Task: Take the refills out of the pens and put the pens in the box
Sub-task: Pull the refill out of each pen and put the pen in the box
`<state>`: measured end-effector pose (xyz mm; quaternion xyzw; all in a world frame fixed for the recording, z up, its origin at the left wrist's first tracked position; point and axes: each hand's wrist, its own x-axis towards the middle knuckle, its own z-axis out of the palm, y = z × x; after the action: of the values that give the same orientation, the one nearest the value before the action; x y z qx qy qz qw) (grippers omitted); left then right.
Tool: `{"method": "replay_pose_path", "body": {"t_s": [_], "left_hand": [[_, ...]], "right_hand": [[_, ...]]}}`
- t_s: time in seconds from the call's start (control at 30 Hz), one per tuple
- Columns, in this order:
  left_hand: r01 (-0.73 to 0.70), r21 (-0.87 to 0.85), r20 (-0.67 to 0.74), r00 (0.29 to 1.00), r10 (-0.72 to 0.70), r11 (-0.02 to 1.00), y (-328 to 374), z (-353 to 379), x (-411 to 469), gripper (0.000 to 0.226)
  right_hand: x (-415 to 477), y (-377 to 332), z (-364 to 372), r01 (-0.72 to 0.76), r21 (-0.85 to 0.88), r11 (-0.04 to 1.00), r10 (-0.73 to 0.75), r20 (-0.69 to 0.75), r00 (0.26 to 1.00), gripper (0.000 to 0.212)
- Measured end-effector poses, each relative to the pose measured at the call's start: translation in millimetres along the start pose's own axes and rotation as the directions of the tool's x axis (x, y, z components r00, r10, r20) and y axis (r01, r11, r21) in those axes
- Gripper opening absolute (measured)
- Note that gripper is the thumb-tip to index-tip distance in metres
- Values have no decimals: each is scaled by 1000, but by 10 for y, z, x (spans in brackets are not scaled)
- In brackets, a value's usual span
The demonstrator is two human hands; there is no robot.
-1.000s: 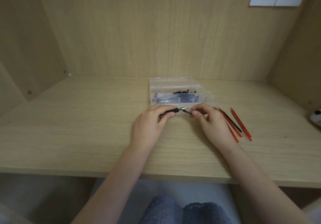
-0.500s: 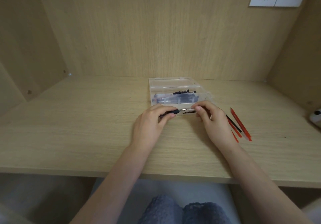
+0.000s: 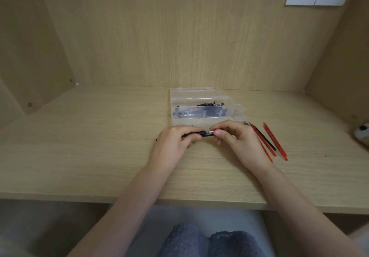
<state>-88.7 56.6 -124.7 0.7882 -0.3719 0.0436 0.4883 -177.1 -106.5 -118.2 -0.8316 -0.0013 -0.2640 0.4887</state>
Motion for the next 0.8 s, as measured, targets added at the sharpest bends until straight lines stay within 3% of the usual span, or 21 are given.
{"method": "replay_pose_path", "body": {"t_s": [0.33, 0.43, 0.53, 0.63, 0.8], "left_hand": [[9, -21, 18, 1000, -8, 1000, 3, 43, 0, 18], [-54, 30, 28, 998, 53, 998, 21, 115, 23, 18], [-96, 88, -35, 994, 99, 991, -17, 145, 80, 20], [-94, 42, -114, 989, 98, 995, -20, 77, 187, 26], [-51, 70, 27, 998, 49, 996, 143, -60, 744, 30]], "right_hand": [[7, 44, 7, 0, 21, 1000, 0, -2, 1000, 16], [15, 23, 41, -32, -27, 999, 32, -9, 999, 18], [12, 43, 36, -47, -23, 999, 42, -163, 986, 28], [25, 71, 21, -63, -3, 998, 60, -272, 961, 26], [42, 91, 38, -51, -63, 997, 30, -292, 956, 23]]}}
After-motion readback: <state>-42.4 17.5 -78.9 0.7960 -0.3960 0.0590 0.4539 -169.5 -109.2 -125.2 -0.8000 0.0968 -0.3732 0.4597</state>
